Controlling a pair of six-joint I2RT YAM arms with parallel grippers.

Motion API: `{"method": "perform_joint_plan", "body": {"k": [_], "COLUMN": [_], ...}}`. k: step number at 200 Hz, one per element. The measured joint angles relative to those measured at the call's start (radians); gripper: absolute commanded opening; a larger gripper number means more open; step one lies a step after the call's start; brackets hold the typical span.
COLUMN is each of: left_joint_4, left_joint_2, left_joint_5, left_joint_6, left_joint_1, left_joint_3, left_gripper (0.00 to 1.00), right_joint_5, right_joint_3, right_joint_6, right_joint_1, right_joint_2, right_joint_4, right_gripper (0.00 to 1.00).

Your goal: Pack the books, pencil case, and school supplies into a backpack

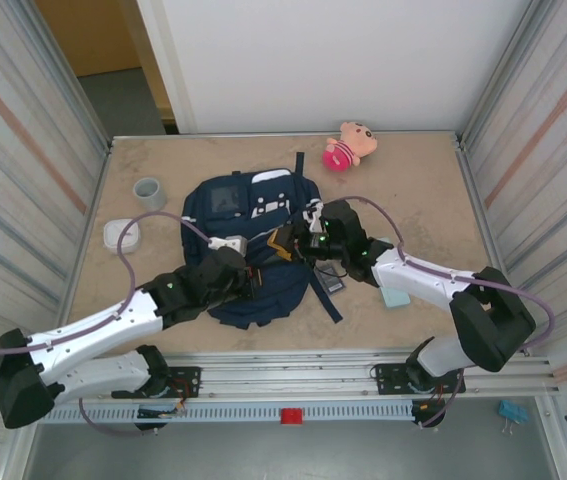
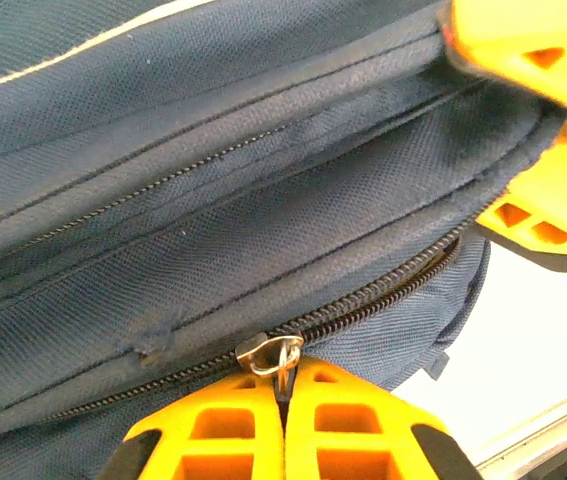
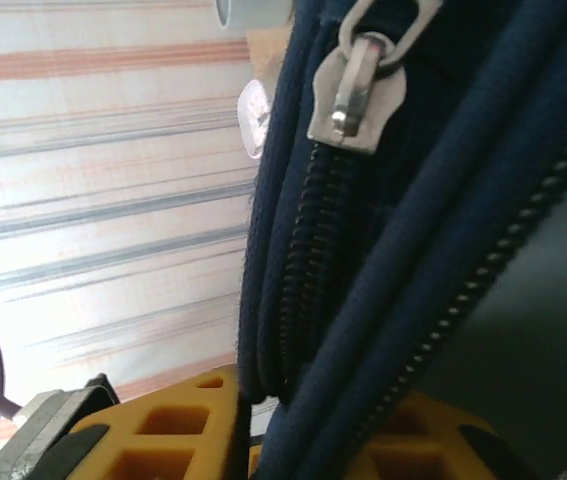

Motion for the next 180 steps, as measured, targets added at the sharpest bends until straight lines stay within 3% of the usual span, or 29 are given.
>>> {"method": "perform_joint_plan", "body": {"k": [21,53,79,103,155,165,180], "left_joint_4": [-0.014,0.011,0.042,0.064,0.121,0.129,0.141], "left_joint_2": [-0.022,-0.137,-0.205,-0.2,-0.119,-0.11,-0.103], "left_joint_5": [-0.016,-0.031,-0.027,-0.018,0.036,0.045,0.053], "left_joint_6": [0.0,-0.001,0.01,0.043,0.091,0.095,0.1], "left_joint_1": [0.0,0.011,0.028,0.039,0.041,0.041,0.041], "left_joint_3": [-0.002,-0.098,-0.168,-0.174,-0.142,-0.136,-0.129], "left_gripper": [0.0,0.0,0.0,0.0,0.0,0.0,0.0], "right_joint_5": [-0.048,-0.185,-0.216,-0.165,-0.008,0.011,0.037], "right_joint_3": [0.006,0.029,0.048,0.047,0.02,0.02,0.02], "right_joint_6": [-0.022,-0.1,-0.147,-0.12,-0.037,-0.029,-0.017], "right_joint_1": [-0.035,-0.165,-0.217,-0.193,-0.036,-0.018,-0.003], "right_joint_2": [-0.001,-0.027,-0.04,-0.05,-0.051,-0.05,-0.045], "right_joint_4": [-0.031,-0.153,-0.212,-0.195,-0.099,-0.089,-0.08], "right_gripper": [0.11,0.15,0.42,0.51,0.5,0.45,0.26]}}
